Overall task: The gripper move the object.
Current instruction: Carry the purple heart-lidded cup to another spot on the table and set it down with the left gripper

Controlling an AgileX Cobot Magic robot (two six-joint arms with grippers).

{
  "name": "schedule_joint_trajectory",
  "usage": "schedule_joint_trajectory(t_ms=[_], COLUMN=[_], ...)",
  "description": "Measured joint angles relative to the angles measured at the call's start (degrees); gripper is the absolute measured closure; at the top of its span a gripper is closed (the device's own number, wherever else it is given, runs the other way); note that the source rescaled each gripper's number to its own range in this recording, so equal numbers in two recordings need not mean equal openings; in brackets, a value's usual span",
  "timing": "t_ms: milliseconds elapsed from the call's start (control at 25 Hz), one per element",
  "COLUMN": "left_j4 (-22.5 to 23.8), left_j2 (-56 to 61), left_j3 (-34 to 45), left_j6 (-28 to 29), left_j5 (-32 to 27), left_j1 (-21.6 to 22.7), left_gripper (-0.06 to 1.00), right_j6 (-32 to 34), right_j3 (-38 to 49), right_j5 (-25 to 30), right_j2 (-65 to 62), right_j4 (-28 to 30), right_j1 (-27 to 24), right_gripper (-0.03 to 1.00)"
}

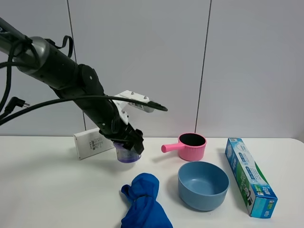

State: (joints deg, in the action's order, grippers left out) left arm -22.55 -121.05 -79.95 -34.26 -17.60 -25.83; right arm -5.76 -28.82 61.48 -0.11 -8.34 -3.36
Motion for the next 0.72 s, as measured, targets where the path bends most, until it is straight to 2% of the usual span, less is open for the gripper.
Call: schedule_joint_trajectory(t_ms=[200,400,560,720], left_j4=[0.2,1.4,9.0,18.1], left_j2=[3.1,7.5,10.0,10.8], left_j3=[0.0,0.0,0.0,0.0], left_j6=[6.4,21.1,33.3,37.5], left_j5=[-4.4,-10.3,-17.3,-26.1], left_j1=[0.1,2.0,4.1,5.5], left_gripper=[0.93,0.93,0.93,0.93], right_j6=[0.0,0.0,0.0,0.0], right_j3=[0.0,0.0,0.0,0.0], right_j5=[0.0,0.0,0.0,0.0], right_j2=[0.0,0.0,0.0,0.0], right_j4=[0.0,0.0,0.0,0.0], right_j1=[0.0,0.0,0.0,0.0], right_gripper=[-0.03,-0.03,-0.03,-0.03])
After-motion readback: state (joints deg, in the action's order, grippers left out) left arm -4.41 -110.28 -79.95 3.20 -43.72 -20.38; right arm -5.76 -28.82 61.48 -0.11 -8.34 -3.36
